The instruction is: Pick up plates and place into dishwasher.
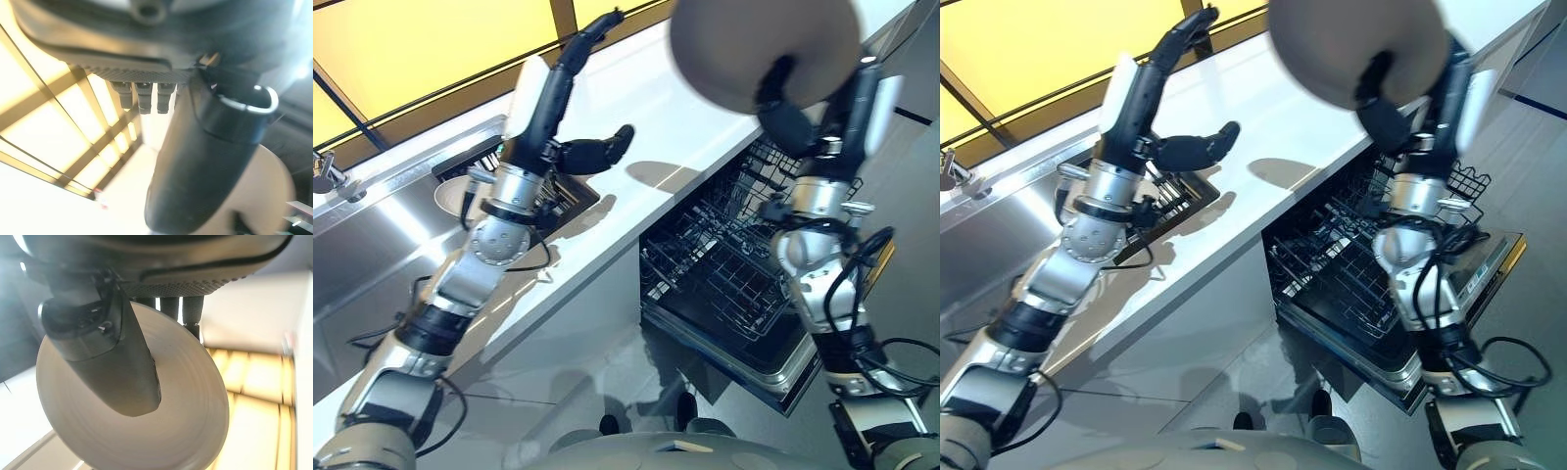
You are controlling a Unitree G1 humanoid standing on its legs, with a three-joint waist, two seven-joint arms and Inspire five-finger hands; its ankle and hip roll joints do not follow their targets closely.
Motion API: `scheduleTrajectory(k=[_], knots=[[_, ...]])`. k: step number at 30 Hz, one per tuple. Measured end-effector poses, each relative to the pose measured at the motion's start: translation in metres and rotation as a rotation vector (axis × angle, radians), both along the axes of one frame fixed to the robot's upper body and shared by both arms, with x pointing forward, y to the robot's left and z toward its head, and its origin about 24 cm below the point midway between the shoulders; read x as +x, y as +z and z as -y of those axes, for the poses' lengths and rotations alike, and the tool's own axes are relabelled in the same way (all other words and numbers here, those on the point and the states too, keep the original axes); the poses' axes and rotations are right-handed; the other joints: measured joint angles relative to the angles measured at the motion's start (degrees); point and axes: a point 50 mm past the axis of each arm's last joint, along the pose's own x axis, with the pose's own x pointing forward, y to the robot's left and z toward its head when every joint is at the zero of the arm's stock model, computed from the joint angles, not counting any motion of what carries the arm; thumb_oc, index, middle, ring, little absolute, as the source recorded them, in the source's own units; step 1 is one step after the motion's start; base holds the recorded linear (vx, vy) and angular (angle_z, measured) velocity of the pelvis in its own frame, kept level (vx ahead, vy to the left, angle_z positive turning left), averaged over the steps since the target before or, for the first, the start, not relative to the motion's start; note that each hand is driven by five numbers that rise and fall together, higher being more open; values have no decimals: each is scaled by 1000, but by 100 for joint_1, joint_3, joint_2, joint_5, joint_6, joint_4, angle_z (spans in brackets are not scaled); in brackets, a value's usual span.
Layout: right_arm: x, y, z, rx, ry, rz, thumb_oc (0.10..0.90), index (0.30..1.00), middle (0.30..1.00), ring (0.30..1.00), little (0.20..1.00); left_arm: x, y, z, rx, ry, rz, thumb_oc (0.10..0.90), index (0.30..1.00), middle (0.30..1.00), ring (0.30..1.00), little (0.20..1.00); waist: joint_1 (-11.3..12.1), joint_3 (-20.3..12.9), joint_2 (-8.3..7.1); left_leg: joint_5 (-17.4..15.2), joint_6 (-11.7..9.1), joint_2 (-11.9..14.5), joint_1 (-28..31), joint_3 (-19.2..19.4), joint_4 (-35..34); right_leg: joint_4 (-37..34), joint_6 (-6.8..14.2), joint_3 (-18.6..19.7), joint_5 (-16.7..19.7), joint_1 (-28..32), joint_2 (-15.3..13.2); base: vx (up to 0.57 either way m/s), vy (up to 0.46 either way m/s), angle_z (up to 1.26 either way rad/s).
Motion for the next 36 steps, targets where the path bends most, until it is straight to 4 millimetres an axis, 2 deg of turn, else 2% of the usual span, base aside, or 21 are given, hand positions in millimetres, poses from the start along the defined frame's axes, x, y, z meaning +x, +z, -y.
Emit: scheduleTrajectory(k=[2,3,4,6,9,11,17,21,24,30,36], knots=[[-11,-15,30,13,-116,-56,100,300,300,300,200,-8,-2,-28,7,105,2,800,900,900,900,900,0,-1,1,-7,-2,7,-1,-3,0,-1,0,0,-1,-2,7,0,0,0],[-19,-33,48,30,-189,-126,100,300,300,300,200,-15,-4,-47,-3,185,-3,800,900,900,900,900,1,-1,2,-11,-2,9,-3,-3,0,-1,0,0,-2,-4,9,0,0,0],[-24,-42,55,36,-220,-163,100,300,300,300,200,-18,-5,-55,-9,217,-4,800,900,900,900,900,1,-1,2,-13,-1,9,-3,-3,1,-1,0,0,-2,-4,9,0,0,0],[-39,-84,79,67,-333,-348,100,300,300,300,200,-30,-9,-82,-31,328,-12,800,900,900,900,900,7,-1,2,-16,4,2,-9,-6,0,-1,-3,-3,-4,-6,-3,0,0,0],[-51,-126,91,120,-403,-538,100,300,300,300,200,-34,-9,-98,-33,393,-17,800,900,900,900,900,18,-3,6,-10,13,-1,-44,-31,-10,-1,-2,-25,-4,-5,-24,-7,-2,4],[-54,-141,96,137,-433,-622,100,300,300,300,200,-34,-5,-103,-20,408,-23,800,900,900,900,900,23,-7,12,-8,16,1,-51,-50,-21,-1,-1,-37,-4,-5,-35,-18,-6,4],[-56,-153,109,137,-491,-719,100,300,300,300,200,-29,-5,-125,-3,484,-91,800,900,900,900,900,34,-29,47,20,12,5,-23,-177,1,-2,-3,-175,-5,86,-38,9,-28,9],[-46,-148,122,69,-517,-786,100,300,300,300,200,-27,-13,-138,8,539,-156,800,900,900,900,900,149,-27,46,61,13,4,-56,-267,1,-2,-8,-271,-9,98,-61,23,-37,13],[-36,-147,123,34,-501,-835,100,300,300,300,200,-26,-14,-145,22,564,-178,800,900,900,900,900,225,-24,46,112,7,0,-82,-337,2,-2,-19,-394,-18,106,-87,34,-48,22],[-23,-156,122,10,-500,-965,100,300,300,300,200,-26,-5,-146,107,554,-191,800,900,900,900,900,480,-2,79,141,-6,-10,-88,-535,2,-2,3,-628,-78,208,-119,52,-46,20],[-9,-159,126,9,-547,-1093,100,300,300,300,200,-23,-8,-141,183,526,-234,800,900,900,900,900,703,37,113,186,-19,-11,-196,-658,4,-2,-13,-795,-95,179,-131,33,-17,14]])
